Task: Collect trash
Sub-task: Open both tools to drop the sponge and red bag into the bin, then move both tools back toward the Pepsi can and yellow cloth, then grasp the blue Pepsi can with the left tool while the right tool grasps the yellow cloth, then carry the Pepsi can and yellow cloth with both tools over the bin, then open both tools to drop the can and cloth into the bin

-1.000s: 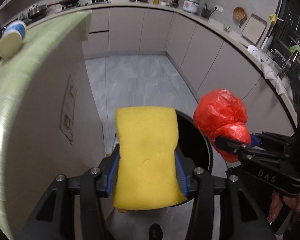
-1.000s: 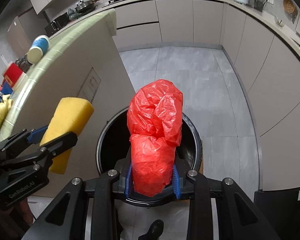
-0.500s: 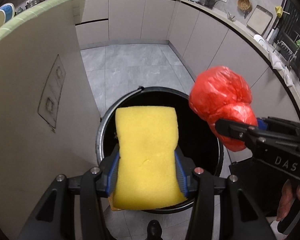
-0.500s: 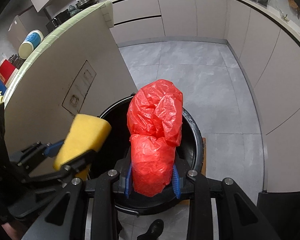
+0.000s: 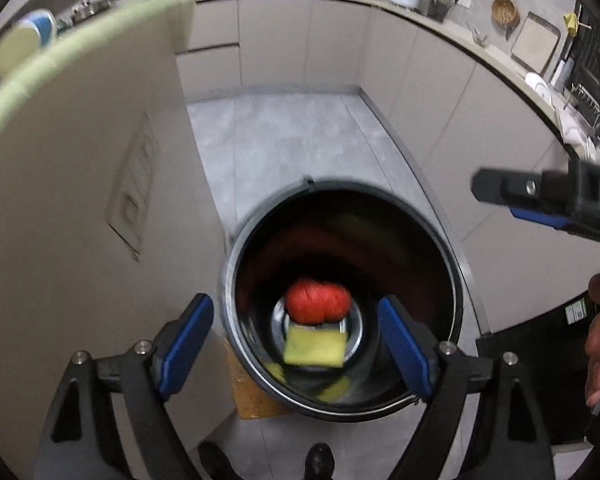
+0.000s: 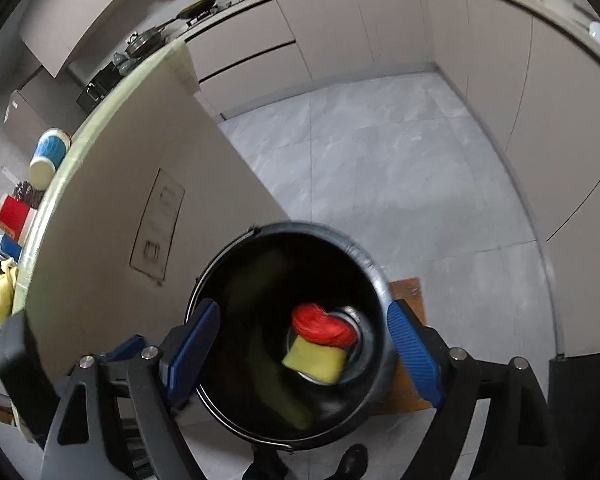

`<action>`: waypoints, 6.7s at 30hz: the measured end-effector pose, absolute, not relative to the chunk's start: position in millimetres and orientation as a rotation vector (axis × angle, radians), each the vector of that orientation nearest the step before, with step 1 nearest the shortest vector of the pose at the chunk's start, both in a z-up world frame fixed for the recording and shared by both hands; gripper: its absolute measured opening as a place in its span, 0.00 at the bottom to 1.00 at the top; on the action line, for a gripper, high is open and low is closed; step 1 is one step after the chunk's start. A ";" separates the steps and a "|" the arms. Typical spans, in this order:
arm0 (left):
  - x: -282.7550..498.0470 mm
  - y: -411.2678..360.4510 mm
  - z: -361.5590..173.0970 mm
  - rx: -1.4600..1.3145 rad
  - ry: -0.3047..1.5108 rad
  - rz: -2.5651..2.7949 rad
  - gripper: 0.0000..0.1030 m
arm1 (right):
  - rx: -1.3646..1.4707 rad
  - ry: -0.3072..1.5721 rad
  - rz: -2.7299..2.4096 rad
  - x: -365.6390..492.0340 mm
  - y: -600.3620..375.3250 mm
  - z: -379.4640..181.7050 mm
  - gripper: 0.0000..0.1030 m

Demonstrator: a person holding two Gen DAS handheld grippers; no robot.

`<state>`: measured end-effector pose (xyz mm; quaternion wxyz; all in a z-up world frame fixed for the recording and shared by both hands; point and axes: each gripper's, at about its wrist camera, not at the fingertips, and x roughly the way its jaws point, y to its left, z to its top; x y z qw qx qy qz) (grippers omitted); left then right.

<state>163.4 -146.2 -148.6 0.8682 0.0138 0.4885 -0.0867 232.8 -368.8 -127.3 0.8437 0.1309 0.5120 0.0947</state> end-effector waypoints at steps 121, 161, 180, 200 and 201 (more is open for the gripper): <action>159.6 234.8 -49.4 -0.143 0.845 -0.036 0.65 | -0.155 0.917 0.523 226.2 54.0 -32.9 0.46; 142.7 40.3 -18.3 -0.028 0.806 -0.231 0.65 | -0.015 0.844 0.279 153.6 -173.7 20.2 0.46; 149.3 -105.8 -69.9 0.025 0.909 -0.348 0.65 | 0.049 0.914 0.172 152.3 -312.8 -18.0 0.46; 171.0 -148.3 -183.2 -0.021 1.098 -0.237 0.65 | 0.051 1.127 0.317 220.0 -322.9 -149.4 0.46; 173.5 -151.8 -186.4 -0.026 1.101 -0.232 0.65 | 0.048 1.135 0.323 224.2 -321.1 -154.5 0.46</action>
